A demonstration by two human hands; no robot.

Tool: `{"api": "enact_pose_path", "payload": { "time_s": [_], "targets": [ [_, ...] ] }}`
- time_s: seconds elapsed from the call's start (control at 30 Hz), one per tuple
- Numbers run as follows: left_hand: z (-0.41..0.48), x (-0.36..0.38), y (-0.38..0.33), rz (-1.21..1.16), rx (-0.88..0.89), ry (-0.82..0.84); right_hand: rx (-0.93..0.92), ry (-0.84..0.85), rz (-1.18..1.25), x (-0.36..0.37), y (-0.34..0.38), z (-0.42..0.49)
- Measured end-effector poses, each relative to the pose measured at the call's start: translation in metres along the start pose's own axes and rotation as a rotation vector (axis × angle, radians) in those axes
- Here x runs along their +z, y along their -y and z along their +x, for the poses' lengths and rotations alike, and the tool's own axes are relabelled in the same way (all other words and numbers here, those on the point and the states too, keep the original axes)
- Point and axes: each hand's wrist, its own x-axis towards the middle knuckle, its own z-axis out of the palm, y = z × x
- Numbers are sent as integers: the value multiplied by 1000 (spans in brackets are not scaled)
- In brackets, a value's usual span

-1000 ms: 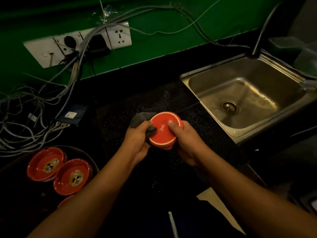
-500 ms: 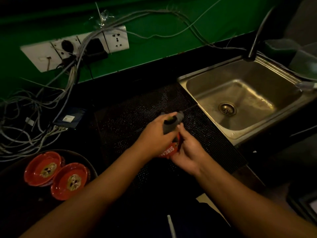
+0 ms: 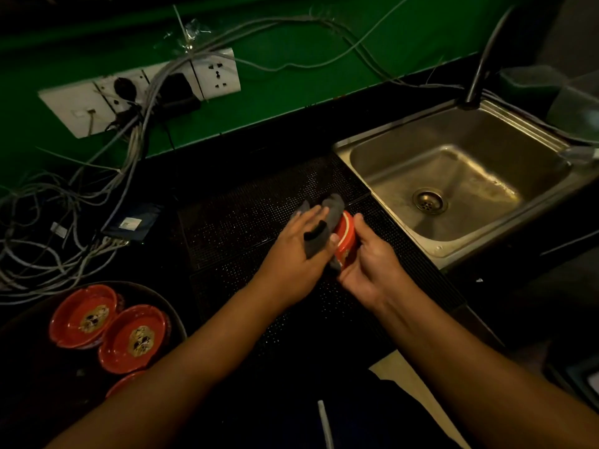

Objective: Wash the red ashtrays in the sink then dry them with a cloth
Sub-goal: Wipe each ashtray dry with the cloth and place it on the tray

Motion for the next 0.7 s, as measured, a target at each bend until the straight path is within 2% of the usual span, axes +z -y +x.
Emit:
{"api": "enact_pose_path", "payload": {
  "time_s": [0.07,0.2,0.37,0.47,0.63,0.7],
  "targets": [
    [-9,8,-1,80,-9,-9,-15,-83,-26,-1,7,2],
    [-11,20,-15,135,114,18,-25,-141,-136,1,-5,-5],
    [11,3,-21,264,51,-3,24,9,-62,2,-10,-13],
    [7,-1,-9,150,-34,3,-25,10,-65,2,-2,-10],
    [3,12,-2,-41,-81,-12,-119,-106,-32,-2,2,2],
    [-1,19,0,-66,-104,-17,-167,-171,-106,-3,4,2]
  ]
}}
